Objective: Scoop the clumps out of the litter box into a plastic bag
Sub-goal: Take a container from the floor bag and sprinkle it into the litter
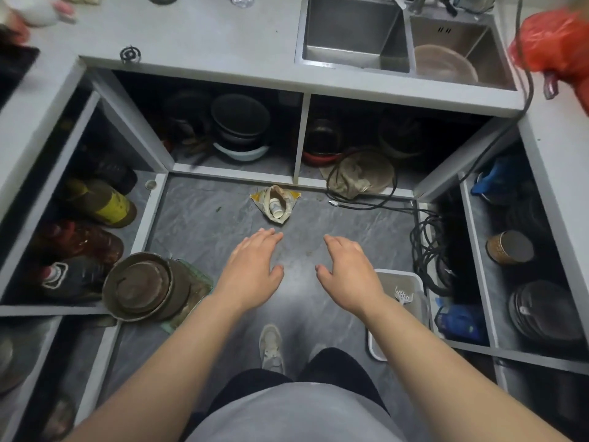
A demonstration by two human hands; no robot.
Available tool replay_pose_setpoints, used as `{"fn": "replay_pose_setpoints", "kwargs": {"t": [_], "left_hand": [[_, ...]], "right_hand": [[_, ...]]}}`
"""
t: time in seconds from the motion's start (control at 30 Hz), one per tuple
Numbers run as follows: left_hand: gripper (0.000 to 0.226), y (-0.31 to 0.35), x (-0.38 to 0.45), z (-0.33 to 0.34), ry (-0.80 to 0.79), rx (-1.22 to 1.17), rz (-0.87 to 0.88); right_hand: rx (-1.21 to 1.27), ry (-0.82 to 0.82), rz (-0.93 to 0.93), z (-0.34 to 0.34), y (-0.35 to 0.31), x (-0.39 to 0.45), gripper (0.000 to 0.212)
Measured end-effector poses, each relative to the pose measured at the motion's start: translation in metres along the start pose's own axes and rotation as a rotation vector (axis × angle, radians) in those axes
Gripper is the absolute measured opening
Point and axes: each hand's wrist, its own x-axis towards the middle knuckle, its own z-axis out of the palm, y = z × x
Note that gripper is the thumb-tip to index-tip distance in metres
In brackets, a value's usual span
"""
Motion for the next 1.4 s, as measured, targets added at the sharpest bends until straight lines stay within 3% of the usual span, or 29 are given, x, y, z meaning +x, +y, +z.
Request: {"fn": "replay_pose_setpoints", "kwargs": {"t": [0.6, 0.8, 1.07, 1.27, 1.4], "left_hand": [[0.065, -0.043, 0.158, -0.012, -0.121, 0.021, -0.206], [0.063, -0.079, 0.220, 0.003, -0.161, 0.012, -0.248], [0.061, -0.165, 0.311, 0.059, -0.232, 0.000, -0.241], [0.060, -0.265, 0.390, 0.159, -0.302, -0.055, -0.269], [0.052, -0.326, 0.444, 0.230, -0.263, -0.077, -0.308]], "right_hand": [[0.079, -0.145, 0.004, -0.008, 0.016, 0.195, 0.060], [0.066, -0.212, 0.031, 0.018, 0.030, 0.271, 0.054], [0.084, -0.269, 0.081, 0.105, 0.037, 0.374, 0.051], [0.083, -0.272, 0.095, 0.219, 0.059, 0.475, 0.047], [0.096, -0.279, 0.097, 0.301, 0.083, 0.536, 0.045]]}}
